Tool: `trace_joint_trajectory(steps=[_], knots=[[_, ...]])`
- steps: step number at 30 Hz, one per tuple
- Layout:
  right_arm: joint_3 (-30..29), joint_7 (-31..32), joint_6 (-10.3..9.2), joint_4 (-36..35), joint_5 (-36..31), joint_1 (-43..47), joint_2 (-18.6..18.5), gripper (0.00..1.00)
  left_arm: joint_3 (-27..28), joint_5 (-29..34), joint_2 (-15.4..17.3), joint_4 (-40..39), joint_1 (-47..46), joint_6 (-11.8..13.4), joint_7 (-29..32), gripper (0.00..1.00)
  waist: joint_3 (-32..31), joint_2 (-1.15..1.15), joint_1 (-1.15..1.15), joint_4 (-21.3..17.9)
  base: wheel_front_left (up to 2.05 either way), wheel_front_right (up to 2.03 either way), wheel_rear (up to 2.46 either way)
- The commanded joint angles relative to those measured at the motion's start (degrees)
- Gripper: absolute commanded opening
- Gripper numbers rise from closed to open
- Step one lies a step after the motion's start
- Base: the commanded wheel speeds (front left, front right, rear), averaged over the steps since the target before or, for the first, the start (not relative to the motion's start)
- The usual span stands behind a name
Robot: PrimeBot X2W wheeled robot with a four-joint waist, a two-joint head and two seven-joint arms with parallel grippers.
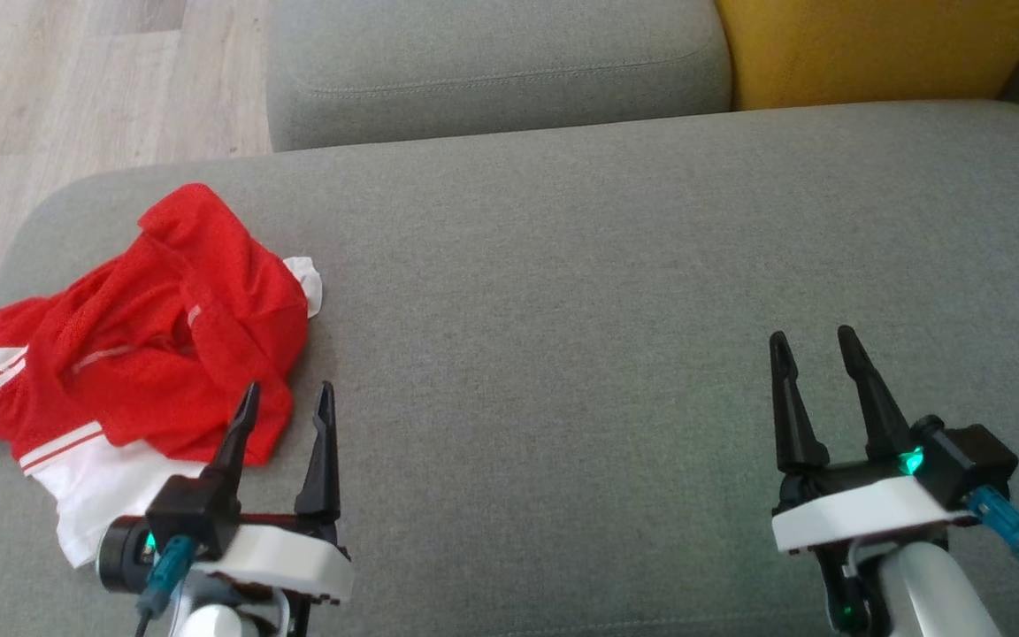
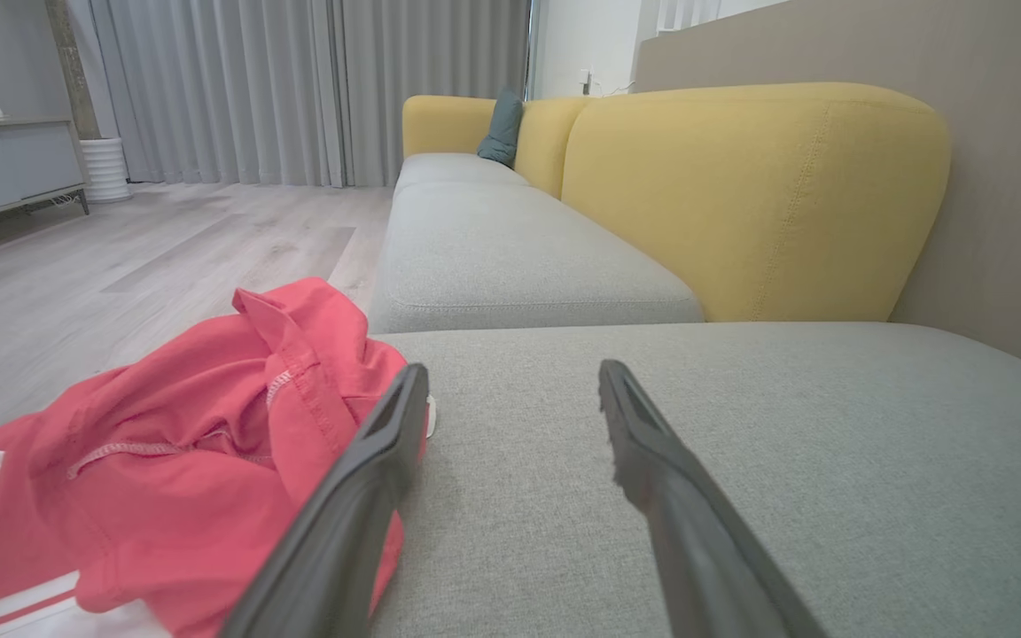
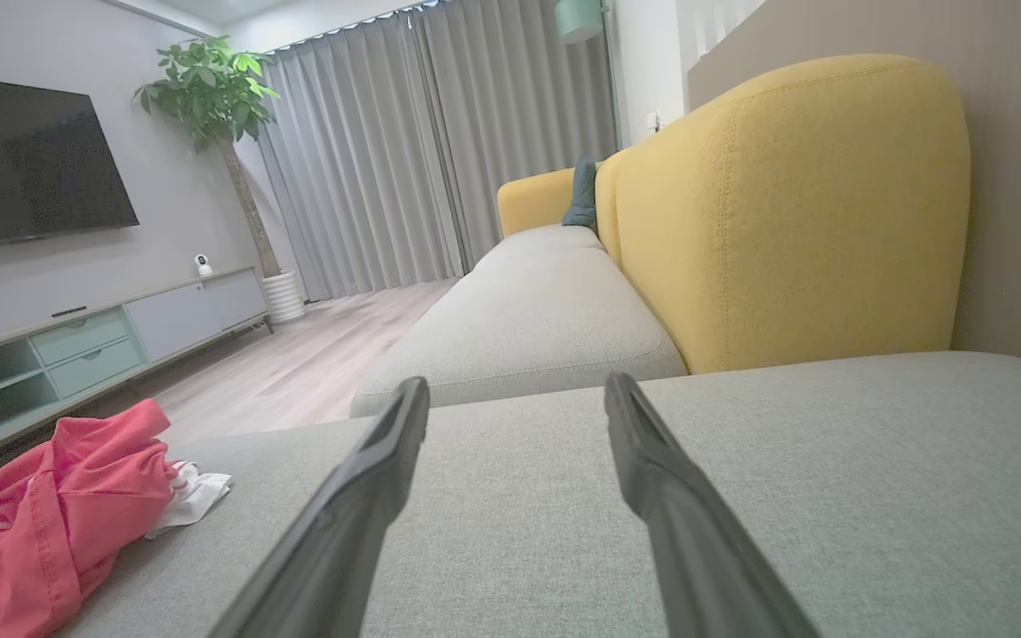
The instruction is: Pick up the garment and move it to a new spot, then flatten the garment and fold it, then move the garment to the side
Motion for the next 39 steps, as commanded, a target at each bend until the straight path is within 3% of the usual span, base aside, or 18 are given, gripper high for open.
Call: trace_joint_trajectory(steps=[1, 17, 31, 39], knots=[[1.56, -0.62, -0.04, -1.4, -0.24, -3.05, -0.42, 1.0, 2.41, 0.53, -0.23, -1.42, -2.54, -0.42, -0.7, 1.0, -0.02, 0.0, 0.0, -0.03, 0.0, 0.0, 0.0], [2.15, -0.62, -0.04, -0.42, -0.55, -2.68, -0.42, 1.0, 4.21, 1.95, -1.11, -1.29, -2.79, -1.52, -0.7, 1.0, -0.54, 0.0, 0.0, 1.82, 0.0, 0.0, 0.0], [5.17, -0.62, -0.04, -0.02, 0.91, -1.24, -0.42, 1.0, 7.18, 2.81, -1.22, -1.63, -1.98, -2.18, -0.7, 1.0, -2.14, 0.0, 0.0, 14.51, 0.0, 0.0, 0.0], [6.71, -0.62, -0.04, -0.03, 1.42, -1.04, -0.42, 1.0, 8.27, 3.59, -1.21, -2.13, -1.31, -2.59, -0.7, 1.0, -2.54, 0.0, 0.0, 19.63, 0.0, 0.0, 0.0]])
